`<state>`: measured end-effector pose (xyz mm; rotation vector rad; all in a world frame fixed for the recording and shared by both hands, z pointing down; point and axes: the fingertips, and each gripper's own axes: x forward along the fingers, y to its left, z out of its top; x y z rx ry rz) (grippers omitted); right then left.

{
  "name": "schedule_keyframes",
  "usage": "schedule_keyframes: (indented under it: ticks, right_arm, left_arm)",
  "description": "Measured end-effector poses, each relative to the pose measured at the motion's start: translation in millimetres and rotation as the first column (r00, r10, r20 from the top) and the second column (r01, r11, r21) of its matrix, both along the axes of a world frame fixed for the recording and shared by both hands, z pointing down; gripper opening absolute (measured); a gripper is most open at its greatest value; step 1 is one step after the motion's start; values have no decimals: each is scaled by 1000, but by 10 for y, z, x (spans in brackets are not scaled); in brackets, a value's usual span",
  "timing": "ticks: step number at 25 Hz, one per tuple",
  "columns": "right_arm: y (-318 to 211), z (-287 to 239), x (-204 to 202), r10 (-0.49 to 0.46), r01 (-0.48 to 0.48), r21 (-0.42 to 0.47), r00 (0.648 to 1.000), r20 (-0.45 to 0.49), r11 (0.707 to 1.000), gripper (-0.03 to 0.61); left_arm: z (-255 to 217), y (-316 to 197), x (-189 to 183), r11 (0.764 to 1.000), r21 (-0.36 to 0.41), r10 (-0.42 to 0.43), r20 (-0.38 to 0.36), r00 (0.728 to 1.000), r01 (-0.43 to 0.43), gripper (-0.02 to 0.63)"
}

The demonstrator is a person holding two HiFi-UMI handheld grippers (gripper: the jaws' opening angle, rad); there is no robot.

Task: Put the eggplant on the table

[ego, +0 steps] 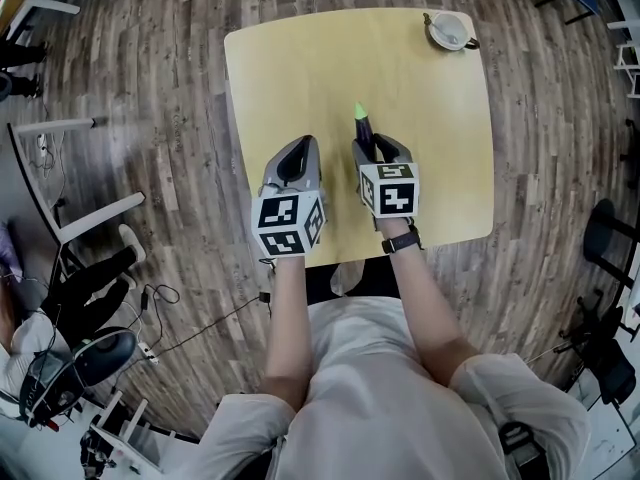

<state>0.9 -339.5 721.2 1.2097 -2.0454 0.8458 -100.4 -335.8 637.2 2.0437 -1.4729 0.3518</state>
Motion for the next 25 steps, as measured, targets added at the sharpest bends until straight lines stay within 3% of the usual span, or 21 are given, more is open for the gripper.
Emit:
schedule_keyframes:
  ticks: [6, 14, 17, 25]
  right_arm:
    - [63, 211, 3, 4, -5, -46, 1000, -13, 999, 172]
    - [75, 240, -24, 46, -46, -21, 999, -11, 999, 181]
    - [84, 212, -61, 56, -55, -25, 996, 66, 998, 241]
    - [-1, -380, -73, 57, -69, 117, 994, 98, 991, 239]
  left_arm:
    - [14, 12, 42, 1000, 1, 7, 1, 1000, -7, 8]
    - [-91, 62, -70, 1000, 21, -9, 6, 1000, 9, 8]
    - [-174, 58, -95, 999, 41, -14, 8, 1000, 13, 8]
    - [-518, 24, -239, 993, 115, -31, 6, 1000, 30, 8]
